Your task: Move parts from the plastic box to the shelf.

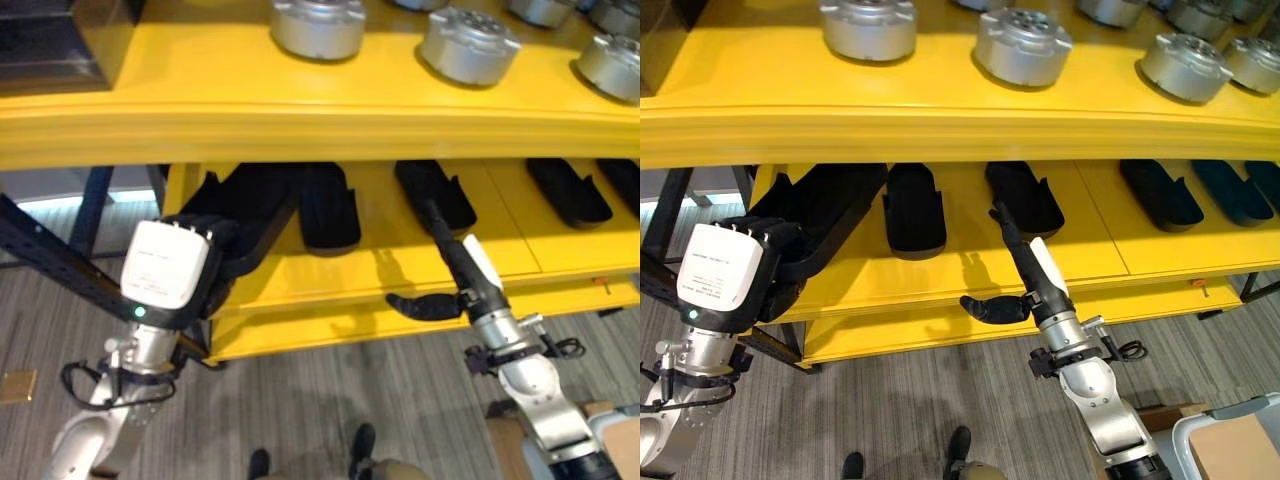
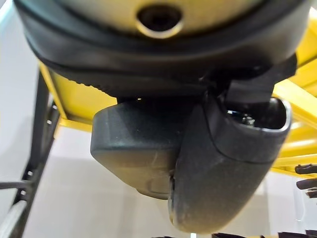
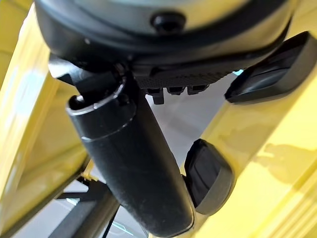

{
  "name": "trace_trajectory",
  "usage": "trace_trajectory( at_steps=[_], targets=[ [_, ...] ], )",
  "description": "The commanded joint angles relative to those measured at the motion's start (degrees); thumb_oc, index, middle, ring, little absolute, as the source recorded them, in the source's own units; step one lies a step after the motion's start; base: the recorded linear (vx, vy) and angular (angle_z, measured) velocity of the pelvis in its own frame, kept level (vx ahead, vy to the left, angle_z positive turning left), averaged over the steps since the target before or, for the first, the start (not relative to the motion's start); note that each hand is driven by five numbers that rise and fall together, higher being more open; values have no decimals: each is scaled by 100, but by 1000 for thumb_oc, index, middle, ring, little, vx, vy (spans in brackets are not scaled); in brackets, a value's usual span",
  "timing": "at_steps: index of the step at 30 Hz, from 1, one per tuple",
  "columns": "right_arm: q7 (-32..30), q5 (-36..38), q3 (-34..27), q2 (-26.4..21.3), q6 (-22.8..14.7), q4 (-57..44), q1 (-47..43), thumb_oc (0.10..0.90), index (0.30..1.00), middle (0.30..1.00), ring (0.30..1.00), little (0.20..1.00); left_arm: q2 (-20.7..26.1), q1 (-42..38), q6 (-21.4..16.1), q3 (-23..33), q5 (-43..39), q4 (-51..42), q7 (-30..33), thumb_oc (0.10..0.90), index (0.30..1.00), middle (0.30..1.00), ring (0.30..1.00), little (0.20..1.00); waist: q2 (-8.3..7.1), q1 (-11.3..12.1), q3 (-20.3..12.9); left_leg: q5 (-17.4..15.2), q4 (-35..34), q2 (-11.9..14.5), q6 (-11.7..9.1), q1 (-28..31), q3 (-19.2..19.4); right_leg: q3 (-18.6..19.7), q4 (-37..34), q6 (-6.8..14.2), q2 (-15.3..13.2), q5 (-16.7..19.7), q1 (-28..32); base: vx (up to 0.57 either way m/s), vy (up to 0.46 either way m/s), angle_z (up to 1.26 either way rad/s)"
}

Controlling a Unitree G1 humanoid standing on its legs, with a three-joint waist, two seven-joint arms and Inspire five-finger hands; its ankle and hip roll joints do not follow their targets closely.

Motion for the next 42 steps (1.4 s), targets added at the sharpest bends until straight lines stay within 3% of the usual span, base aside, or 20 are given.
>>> trace_trajectory(
  at_steps=[1,4,7,11,16,21,30,36,37,42],
  targets=[
    [-240,240,-344,-231,-569,-757,-366,900,1000,1000,1000,1000,-1,-596,-1,392,-441,-605,467,400,300,300,300,300,35,-12,-281,558,422,228,99,5,841,15,335,445,-617,-456,145,-10,-80,32],
    [-375,162,-392,-216,-556,-742,-282,900,1000,1000,1000,1000,-12,-661,-30,353,-466,-599,449,400,300,300,300,300,78,-89,-260,791,-44,540,-64,-217,1530,-182,208,522,-614,-599,328,5,-3,67],
    [-513,124,-408,-181,-576,-709,-288,900,1000,1000,1000,1000,-25,-895,-35,205,-490,-515,479,400,300,300,300,300,83,-50,-187,1131,-181,615,-112,-386,1562,-371,206,588,-721,-441,295,-9,54,50],
    [-415,131,-379,-72,-540,-683,-127,900,1000,1000,1000,1000,-74,-785,-42,225,-472,-604,447,400,300,300,300,300,140,-67,-284,795,-330,434,3,-194,1643,-344,210,673,-887,-319,369,61,141,2],
    [-286,124,-310,36,-475,-691,64,900,1000,1000,1000,1000,57,-770,-18,190,-381,-634,401,400,300,300,300,300,19,-68,-362,430,-145,186,106,-38,1822,-203,196,795,-1163,-194,461,57,124,1],
    [-187,89,-277,101,-414,-709,168,900,1000,1000,1000,1000,188,-824,29,220,-322,-629,353,400,300,300,300,300,-113,-101,-371,281,-76,55,168,39,1952,-81,217,878,-1298,-105,428,27,70,-3],
    [-160,16,-264,152,-395,-733,245,900,1000,1000,1000,1000,161,-1020,113,86,-260,-567,320,400,300,300,300,300,-213,-215,-423,268,-149,-4,201,149,2095,60,157,923,-1318,-4,327,18,27,-12],
    [-120,57,-247,139,-370,-753,388,900,1000,1000,1000,1000,-67,-1559,388,-348,-66,-229,305,400,300,300,300,300,-295,-364,-450,284,-225,76,174,286,2224,165,174,930,-1248,-34,265,18,-16,-16],
    [-111,126,-260,122,-366,-747,421,900,1000,1000,1000,1000,-128,-1837,571,-469,40,24,358,400,300,300,300,300,-332,-417,-420,297,-231,114,155,324,2280,208,188,931,-1204,-42,233,-6,-32,-10],
    [-40,183,-323,78,-367,-806,556,900,1000,1000,1000,1000,-232,-2117,903,-383,176,353,516,400,300,300,300,300,-389,-466,-377,326,-280,176,124,375,2357,299,192,930,-1135,-26,156,-5,-25,-13]
  ],
)
